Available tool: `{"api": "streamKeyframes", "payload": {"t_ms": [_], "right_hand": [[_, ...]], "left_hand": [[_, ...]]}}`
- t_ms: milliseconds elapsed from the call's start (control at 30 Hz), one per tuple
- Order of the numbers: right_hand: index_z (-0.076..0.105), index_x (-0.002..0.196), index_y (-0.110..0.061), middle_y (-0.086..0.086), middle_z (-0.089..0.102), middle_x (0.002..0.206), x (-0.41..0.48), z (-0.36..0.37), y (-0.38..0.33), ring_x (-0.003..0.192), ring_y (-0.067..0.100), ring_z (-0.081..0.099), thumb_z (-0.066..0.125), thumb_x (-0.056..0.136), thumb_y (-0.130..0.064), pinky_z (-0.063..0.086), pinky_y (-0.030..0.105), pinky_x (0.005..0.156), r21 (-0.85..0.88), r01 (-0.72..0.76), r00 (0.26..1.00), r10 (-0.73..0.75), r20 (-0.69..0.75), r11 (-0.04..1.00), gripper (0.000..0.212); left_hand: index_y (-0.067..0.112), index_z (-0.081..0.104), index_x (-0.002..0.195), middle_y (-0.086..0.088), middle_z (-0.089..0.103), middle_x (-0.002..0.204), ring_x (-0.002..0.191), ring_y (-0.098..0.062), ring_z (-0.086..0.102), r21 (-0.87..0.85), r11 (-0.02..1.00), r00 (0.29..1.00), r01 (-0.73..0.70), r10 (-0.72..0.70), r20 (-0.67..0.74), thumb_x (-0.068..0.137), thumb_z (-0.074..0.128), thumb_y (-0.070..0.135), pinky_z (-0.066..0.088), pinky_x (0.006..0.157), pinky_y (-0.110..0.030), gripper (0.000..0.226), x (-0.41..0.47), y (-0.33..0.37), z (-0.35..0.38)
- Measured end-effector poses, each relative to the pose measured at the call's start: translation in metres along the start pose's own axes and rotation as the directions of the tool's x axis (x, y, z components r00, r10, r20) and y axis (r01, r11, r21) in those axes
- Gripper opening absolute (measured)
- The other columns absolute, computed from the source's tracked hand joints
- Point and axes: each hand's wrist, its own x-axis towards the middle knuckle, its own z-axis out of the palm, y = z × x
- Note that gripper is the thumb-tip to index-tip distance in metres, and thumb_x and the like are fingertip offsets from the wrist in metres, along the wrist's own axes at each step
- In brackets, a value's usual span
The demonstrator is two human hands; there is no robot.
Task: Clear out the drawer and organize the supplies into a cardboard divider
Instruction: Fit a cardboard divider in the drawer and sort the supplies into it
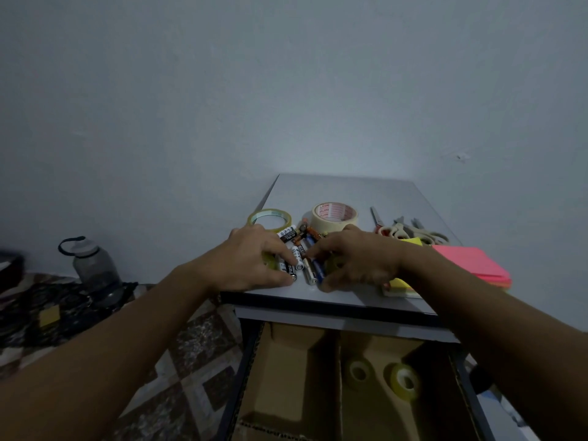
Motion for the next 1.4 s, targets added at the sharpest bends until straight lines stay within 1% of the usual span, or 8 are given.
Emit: {"api": "streamKeyframes", "payload": {"t_ms": [300,600,733,967,1067,1167,1267,1400], "right_hand": [[0.049,0.134,-0.046,-0.007,0.051,0.135,0.004,0.015,0.001,0.122,0.023,0.033,0.062,0.073,-0.076,0.033,0.054,0.102,-0.108,-0.079,0.991,0.067,-0.115,0.991,0.069],[0.056,0.124,-0.04,-0.006,0.055,0.123,0.004,0.014,-0.001,0.116,0.02,0.036,0.062,0.072,-0.076,0.033,0.051,0.097,-0.11,-0.089,0.985,0.072,-0.154,0.99,0.064],[0.056,0.124,-0.041,-0.006,0.054,0.127,0.002,0.017,-0.002,0.115,0.02,0.036,0.062,0.07,-0.078,0.031,0.047,0.093,-0.127,-0.105,0.976,0.077,-0.206,0.986,0.066],[0.056,0.129,-0.036,-0.004,0.051,0.137,-0.025,0.009,-0.011,0.129,0.024,0.035,0.068,0.075,-0.066,0.034,0.053,0.104,-0.035,-0.089,0.946,0.074,-0.316,0.995,0.063],[0.059,0.127,-0.033,-0.003,0.055,0.13,-0.038,0.01,-0.012,0.122,0.021,0.04,0.069,0.075,-0.065,0.041,0.045,0.098,0.008,-0.069,0.932,0.067,-0.355,0.998,0.062],[0.063,0.124,-0.028,-0.002,0.06,0.121,-0.053,0.015,-0.015,0.112,0.019,0.048,0.071,0.075,-0.063,0.045,0.042,0.094,0.045,-0.041,0.921,0.055,-0.387,0.998,0.061],[0.065,0.124,-0.023,-0.002,0.063,0.116,-0.068,0.02,-0.019,0.101,0.014,0.054,0.073,0.074,-0.061,0.047,0.034,0.085,0.063,-0.01,0.91,0.035,-0.413,0.998,0.062],[0.066,0.124,-0.023,-0.006,0.064,0.116,-0.085,0.028,-0.025,0.093,0.008,0.055,0.074,0.073,-0.061,0.039,0.021,0.069,0.086,-0.003,0.89,0.042,-0.453,0.996,0.064]], "left_hand": [[0.045,0.071,0.106,0.025,0.065,0.11,0.109,-0.009,0.05,-0.001,1.0,1.0,-0.01,0.01,-0.016,0.071,0.06,0.072,0.042,0.098,-0.045,0.046,-0.002,-0.003,0.003],[0.042,0.074,0.105,0.024,0.066,0.111,0.108,-0.004,0.052,-0.075,0.997,0.996,-0.004,-0.002,-0.084,0.072,0.073,0.06,0.047,0.095,-0.037,0.037,-0.008,0.002,-0.003],[0.036,0.076,0.105,0.017,0.069,0.11,0.106,0.001,0.056,-0.139,0.99,0.993,-0.016,-0.001,-0.121,0.075,0.082,0.043,0.05,0.093,-0.031,0.031,-0.016,0.012,-0.013],[0.031,0.078,0.102,0.017,0.07,0.106,0.1,0.002,0.063,-0.256,0.967,0.985,-0.013,-0.032,-0.172,0.074,0.085,0.035,0.047,0.086,-0.017,0.029,-0.048,0.026,-0.021],[0.026,0.078,0.103,0.013,0.072,0.105,0.095,0.0,0.065,-0.258,0.965,0.985,-0.044,-0.002,-0.174,0.074,0.085,0.031,0.044,0.077,-0.008,0.03,-0.07,0.033,-0.016],[0.021,0.078,0.105,0.012,0.072,0.107,0.101,-0.006,0.067,-0.279,0.957,0.993,-0.082,0.052,-0.11,0.076,0.084,0.031,0.052,0.085,-0.018,0.032,-0.094,0.042,-0.004],[0.024,0.077,0.107,0.015,0.069,0.11,0.103,-0.002,0.065,-0.259,0.964,0.998,-0.057,0.047,-0.047,0.077,0.083,0.031,0.051,0.085,-0.013,0.031,-0.119,0.05,0.014],[0.03,0.073,0.114,0.02,0.063,0.116,0.107,0.005,0.059,-0.202,0.977,0.994,-0.075,0.089,0.063,0.082,0.077,0.039,0.049,0.081,-0.009,0.033,-0.144,0.063,0.04]]}}
